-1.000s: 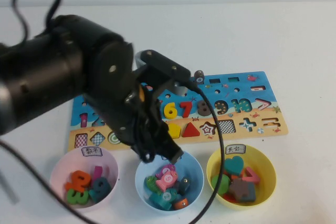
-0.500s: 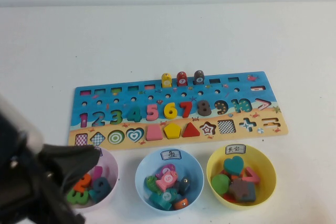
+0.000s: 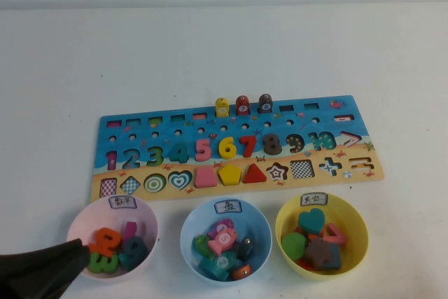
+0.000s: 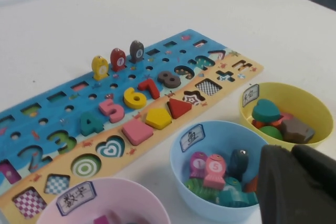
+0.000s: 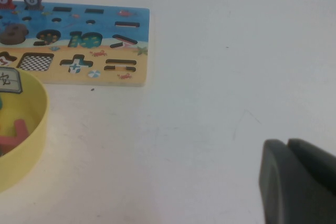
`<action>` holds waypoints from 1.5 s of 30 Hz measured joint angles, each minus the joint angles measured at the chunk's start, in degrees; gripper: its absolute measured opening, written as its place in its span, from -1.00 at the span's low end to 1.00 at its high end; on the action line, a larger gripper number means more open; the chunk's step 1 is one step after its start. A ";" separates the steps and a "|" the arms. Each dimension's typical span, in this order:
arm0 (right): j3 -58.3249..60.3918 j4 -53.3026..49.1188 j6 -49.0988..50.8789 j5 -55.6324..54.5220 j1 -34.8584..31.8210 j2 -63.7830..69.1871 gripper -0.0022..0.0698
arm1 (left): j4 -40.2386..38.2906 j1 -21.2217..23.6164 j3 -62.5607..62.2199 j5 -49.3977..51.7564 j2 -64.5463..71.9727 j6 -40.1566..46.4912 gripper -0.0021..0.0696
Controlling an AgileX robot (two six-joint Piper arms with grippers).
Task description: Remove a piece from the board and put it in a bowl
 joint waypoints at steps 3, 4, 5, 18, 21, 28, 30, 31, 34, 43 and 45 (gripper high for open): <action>0.00 0.00 0.00 0.00 0.00 0.00 -0.99 | 1.91 0.00 1.89 -2.75 0.00 0.79 -0.94; 0.00 0.00 0.00 0.00 0.00 -0.11 -0.99 | 2.88 0.00 2.86 -4.24 -0.03 0.79 -0.94; 0.00 0.00 0.00 0.00 0.00 -0.11 -0.99 | 3.97 0.00 4.01 -6.19 -0.03 0.87 -0.94; 0.00 0.00 0.00 0.00 0.00 -0.21 -0.99 | -1.79 12.56 21.70 -37.65 -7.15 12.76 -0.94; 0.00 0.00 0.00 0.00 0.00 -0.29 -0.99 | -2.03 21.24 21.83 -36.96 -11.15 12.85 -0.94; 0.00 0.00 0.00 0.00 0.00 -0.29 -0.99 | -2.52 35.84 22.84 -30.09 -19.74 11.92 -0.94; 0.00 0.00 0.00 0.00 0.00 -0.29 -0.99 | -2.66 38.19 22.84 -27.42 -20.06 11.13 -0.94; 0.00 0.00 0.00 0.00 0.00 -0.29 -0.99 | -2.76 38.88 22.84 -26.25 -20.08 10.87 -0.94; 0.00 0.00 0.00 0.00 0.00 -0.29 -0.99 | -2.74 40.04 22.84 -20.34 -20.08 10.72 -0.94; 0.00 0.00 0.00 0.00 0.00 -0.29 -0.99 | -2.52 40.07 22.99 -2.73 -20.08 10.50 -0.94; 0.00 0.00 0.00 0.00 0.00 -0.29 -0.99 | -2.52 40.07 22.99 -2.67 -20.08 10.50 -0.94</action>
